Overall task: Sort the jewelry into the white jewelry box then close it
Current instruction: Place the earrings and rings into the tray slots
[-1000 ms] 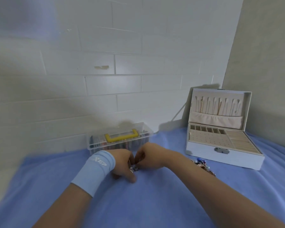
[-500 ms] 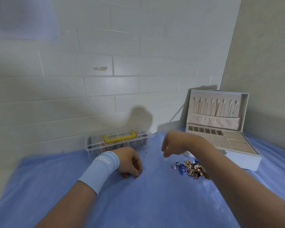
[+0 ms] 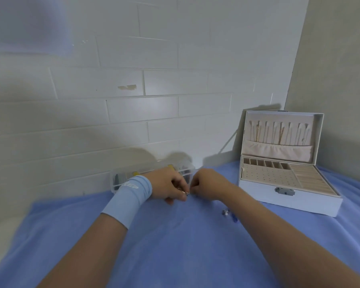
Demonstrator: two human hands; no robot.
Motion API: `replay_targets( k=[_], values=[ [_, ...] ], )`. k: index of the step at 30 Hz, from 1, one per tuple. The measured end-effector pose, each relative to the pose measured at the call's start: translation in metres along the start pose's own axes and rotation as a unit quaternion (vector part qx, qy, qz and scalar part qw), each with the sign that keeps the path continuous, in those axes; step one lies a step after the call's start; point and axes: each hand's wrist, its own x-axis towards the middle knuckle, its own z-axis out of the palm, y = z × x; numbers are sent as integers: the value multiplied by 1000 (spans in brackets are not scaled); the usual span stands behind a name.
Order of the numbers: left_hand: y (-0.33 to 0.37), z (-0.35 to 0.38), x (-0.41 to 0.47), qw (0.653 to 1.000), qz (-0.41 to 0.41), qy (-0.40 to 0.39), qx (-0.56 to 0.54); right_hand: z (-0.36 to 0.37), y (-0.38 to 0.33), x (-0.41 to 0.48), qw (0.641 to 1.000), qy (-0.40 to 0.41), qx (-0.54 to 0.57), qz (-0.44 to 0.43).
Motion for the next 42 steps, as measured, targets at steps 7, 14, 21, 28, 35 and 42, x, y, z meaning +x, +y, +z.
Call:
replay_targets(
  k=[7, 14, 21, 28, 35, 42],
  values=[
    [47, 38, 47, 997, 49, -51, -19, -61, 47, -27, 994, 43, 98, 4],
    [80, 66, 81, 994, 24, -107, 17, -96, 93, -57, 984, 99, 143, 26],
    [90, 49, 98, 997, 41, -63, -7, -82, 125, -53, 975, 152, 143, 70],
    [87, 49, 119, 984, 46, 33, -167, -67, 125, -49, 980, 163, 75, 81],
    [82, 57, 127, 940, 39, 44, -335, -68, 133, -52, 986, 128, 87, 55],
    [90, 62, 125, 933, 47, 47, -353, -78, 138, -54, 975, 124, 178, 44]
  ],
)
